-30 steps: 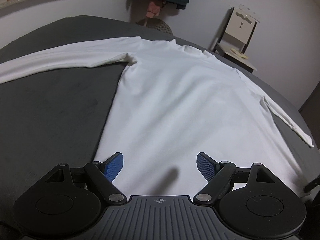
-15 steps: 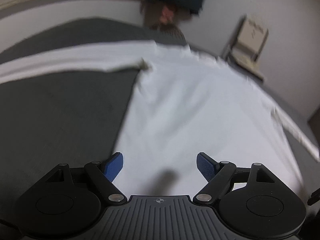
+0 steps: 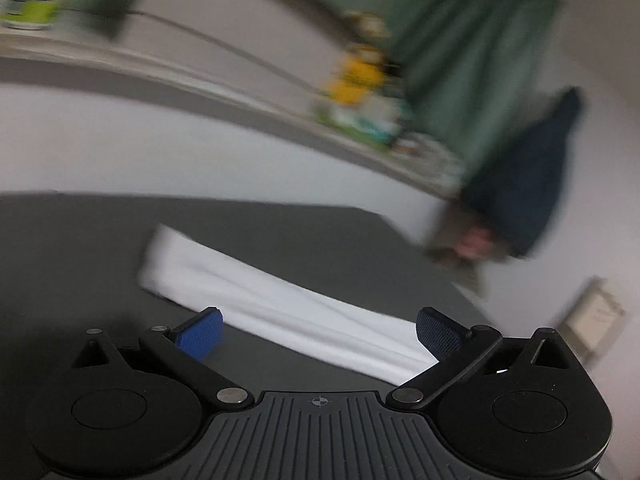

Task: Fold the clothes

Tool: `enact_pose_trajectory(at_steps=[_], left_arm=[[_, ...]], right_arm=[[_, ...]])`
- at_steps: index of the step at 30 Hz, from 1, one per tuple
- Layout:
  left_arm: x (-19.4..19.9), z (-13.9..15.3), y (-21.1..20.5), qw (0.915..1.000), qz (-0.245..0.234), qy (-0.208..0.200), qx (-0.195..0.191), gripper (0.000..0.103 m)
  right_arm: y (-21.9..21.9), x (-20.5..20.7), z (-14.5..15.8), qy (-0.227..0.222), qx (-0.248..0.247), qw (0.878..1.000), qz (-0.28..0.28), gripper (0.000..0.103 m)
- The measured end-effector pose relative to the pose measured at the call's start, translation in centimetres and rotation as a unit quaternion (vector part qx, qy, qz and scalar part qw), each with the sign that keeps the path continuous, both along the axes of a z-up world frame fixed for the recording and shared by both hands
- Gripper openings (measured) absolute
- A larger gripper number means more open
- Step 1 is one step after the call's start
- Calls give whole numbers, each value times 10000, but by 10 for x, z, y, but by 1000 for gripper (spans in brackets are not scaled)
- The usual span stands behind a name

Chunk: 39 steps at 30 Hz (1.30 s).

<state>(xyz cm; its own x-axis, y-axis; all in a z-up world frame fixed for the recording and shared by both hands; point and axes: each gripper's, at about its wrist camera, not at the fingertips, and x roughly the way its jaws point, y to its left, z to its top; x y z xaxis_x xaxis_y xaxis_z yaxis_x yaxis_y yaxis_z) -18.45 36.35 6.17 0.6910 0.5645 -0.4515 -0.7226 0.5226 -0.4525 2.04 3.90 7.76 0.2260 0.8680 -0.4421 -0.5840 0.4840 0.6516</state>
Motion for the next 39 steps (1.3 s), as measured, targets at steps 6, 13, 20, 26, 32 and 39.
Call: enact_pose_trajectory(at_steps=[6, 13, 20, 26, 32, 39], left_arm=[[10, -26, 84, 9969, 411, 654, -127, 102], [41, -54, 119, 9915, 484, 753, -944, 31], [82, -4, 78, 9979, -240, -243, -543, 2], [141, 71, -81, 9570, -2613, -1227, 275, 2], [180, 20, -236, 9213, -3826, -688, -42, 2], [202, -28, -322, 8828, -4464, 1177, 870, 7]], right_arm=[[3, 16, -21, -111, -235, 9982, 541, 91], [-1, 15, -18, 22, -10, 9993, 384, 91], [-14, 24, -9, 191, 385, 9991, 5, 91], [-44, 36, 8, 369, 973, 9924, -650, 91], [-84, 52, 19, 661, 1601, 9799, -991, 95], [-97, 80, -25, 2036, 1351, 9568, -1574, 95]])
